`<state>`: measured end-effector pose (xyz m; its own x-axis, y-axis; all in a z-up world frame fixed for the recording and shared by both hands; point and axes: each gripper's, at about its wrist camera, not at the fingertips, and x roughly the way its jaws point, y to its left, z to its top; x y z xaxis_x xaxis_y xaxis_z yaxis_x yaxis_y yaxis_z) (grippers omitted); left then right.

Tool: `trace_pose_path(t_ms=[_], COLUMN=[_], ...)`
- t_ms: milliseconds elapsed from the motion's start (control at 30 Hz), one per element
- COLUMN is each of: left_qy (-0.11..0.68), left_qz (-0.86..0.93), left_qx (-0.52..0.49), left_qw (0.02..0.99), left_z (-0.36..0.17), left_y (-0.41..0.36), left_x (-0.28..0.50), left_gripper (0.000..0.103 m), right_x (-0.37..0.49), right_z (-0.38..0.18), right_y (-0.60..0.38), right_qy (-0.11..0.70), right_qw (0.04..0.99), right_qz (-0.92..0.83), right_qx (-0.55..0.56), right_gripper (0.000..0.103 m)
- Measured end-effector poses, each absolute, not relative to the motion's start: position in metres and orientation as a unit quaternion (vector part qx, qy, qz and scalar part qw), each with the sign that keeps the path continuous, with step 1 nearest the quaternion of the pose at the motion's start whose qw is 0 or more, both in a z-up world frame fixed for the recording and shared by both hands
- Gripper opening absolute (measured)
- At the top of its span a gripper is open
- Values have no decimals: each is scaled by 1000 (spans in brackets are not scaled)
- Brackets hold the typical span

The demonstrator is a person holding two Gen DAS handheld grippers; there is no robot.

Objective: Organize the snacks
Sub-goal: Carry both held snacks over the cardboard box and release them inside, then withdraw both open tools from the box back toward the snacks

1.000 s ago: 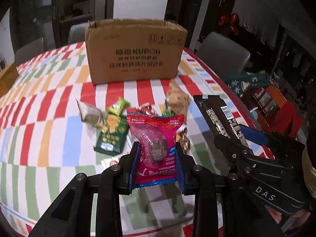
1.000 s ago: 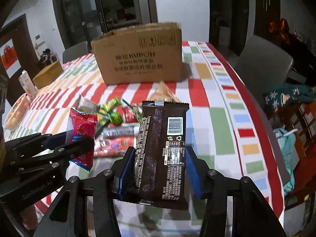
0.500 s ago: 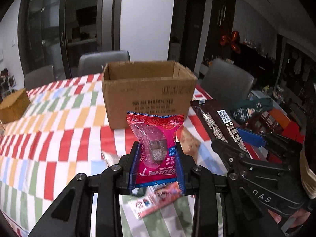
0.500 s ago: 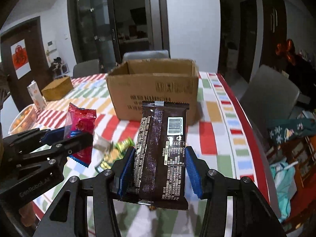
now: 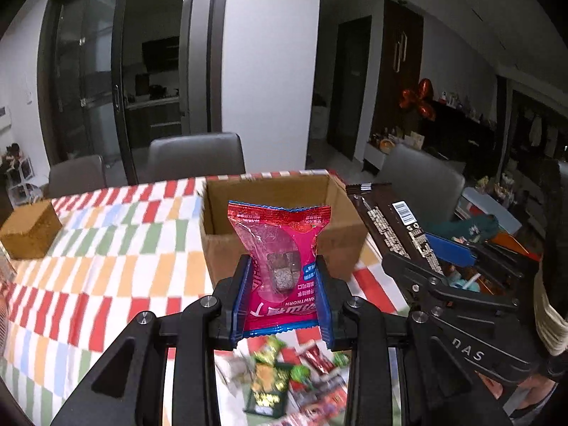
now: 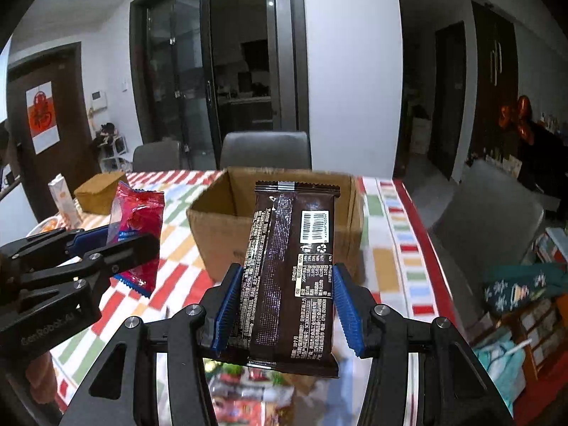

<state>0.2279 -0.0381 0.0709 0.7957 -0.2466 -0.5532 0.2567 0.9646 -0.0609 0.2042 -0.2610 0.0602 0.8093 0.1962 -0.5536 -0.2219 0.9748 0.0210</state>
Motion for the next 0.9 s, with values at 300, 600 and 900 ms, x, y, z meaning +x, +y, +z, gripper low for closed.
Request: trace_pose_path(t_ms=[300, 600, 900], left_qy=[299, 325, 372], left_qz=[-140, -136, -111], left_qx=[-2, 6, 11], left_qw=[944, 936, 922], left_z=[87, 84, 62], left_y=[-34, -40, -48], left_x=[281, 341, 395], left_gripper=[33, 33, 43], right_x=[248, 300, 341], right_z=[71, 73, 72], right_y=[-253, -252, -248], right_qy=[279, 297, 308], right_qw=[953, 949, 946], right_qz=[116, 103, 85], right_qx=[-25, -35, -54], right_gripper=[51, 52, 47])
